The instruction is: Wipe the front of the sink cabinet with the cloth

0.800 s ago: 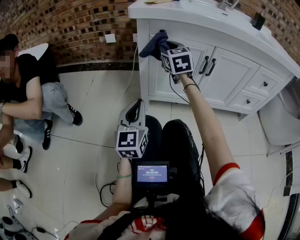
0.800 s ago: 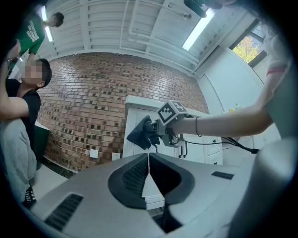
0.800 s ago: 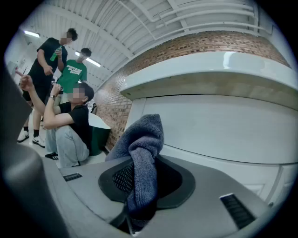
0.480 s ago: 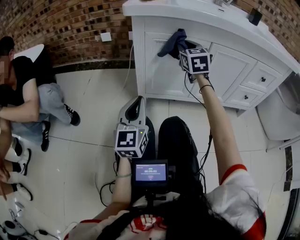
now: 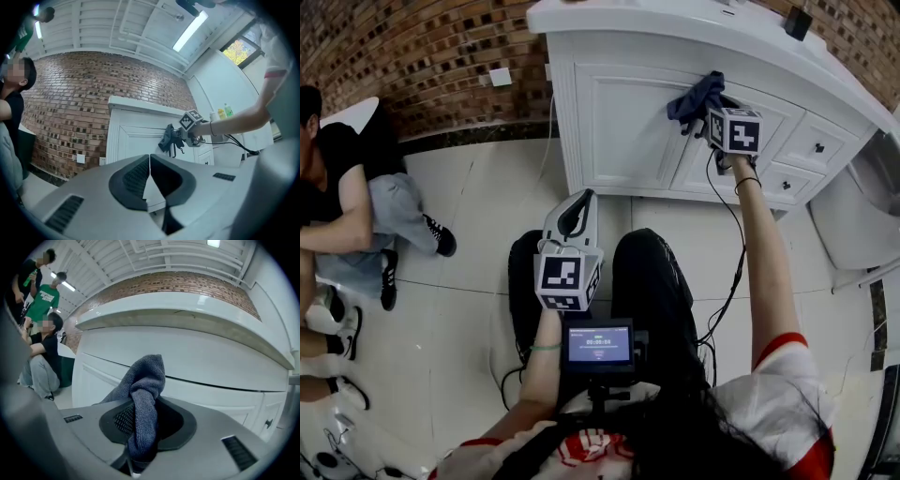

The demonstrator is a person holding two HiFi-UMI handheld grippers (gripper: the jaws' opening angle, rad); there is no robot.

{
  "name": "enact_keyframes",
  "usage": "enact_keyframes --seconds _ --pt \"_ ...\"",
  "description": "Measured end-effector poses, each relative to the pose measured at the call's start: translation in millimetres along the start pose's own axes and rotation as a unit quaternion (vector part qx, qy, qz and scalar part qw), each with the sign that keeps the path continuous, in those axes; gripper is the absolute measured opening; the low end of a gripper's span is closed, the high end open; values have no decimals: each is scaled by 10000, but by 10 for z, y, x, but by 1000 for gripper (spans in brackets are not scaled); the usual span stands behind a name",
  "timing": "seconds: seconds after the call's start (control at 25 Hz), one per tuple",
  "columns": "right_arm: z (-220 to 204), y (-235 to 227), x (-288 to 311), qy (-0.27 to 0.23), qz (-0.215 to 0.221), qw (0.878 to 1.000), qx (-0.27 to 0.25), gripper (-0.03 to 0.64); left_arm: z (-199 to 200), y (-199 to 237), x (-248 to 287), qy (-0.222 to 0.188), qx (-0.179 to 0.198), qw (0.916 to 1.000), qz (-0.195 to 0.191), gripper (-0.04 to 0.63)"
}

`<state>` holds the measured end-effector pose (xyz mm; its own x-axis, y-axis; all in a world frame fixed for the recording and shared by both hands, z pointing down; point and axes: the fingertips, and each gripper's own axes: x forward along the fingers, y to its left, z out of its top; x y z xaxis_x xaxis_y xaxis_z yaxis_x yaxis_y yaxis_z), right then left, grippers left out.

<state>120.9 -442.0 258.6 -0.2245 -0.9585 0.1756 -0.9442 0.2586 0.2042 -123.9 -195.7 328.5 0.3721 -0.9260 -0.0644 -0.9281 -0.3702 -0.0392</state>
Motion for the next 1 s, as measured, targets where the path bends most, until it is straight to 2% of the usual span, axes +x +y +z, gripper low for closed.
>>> enact_keyframes --seconds 0.16,0.36,0.52,0.64,0.84,1.0 --pt "48 250 -104 -260 331 9985 347 109 -81 11 161 17 -103 9999 -136 32" --pt "83 1013 -101 -483 1028 9929 359 109 -258 7 338 251 301 9989 -243 32" --pt "68 1753 86 -414 1569 9861 370 107 -311 39 320 267 183 9993 -167 32" --pt "33 2209 269 -298 1814 9824 345 107 -431 67 285 352 17 9993 -79 32" --pt "-26 2631 544 -99 1855 9825 150 107 -592 214 180 482 -259 9985 57 32" --pt "-171 2437 660 96 1555 9878 -1 107 -638 289 127 501 -239 9984 102 32"
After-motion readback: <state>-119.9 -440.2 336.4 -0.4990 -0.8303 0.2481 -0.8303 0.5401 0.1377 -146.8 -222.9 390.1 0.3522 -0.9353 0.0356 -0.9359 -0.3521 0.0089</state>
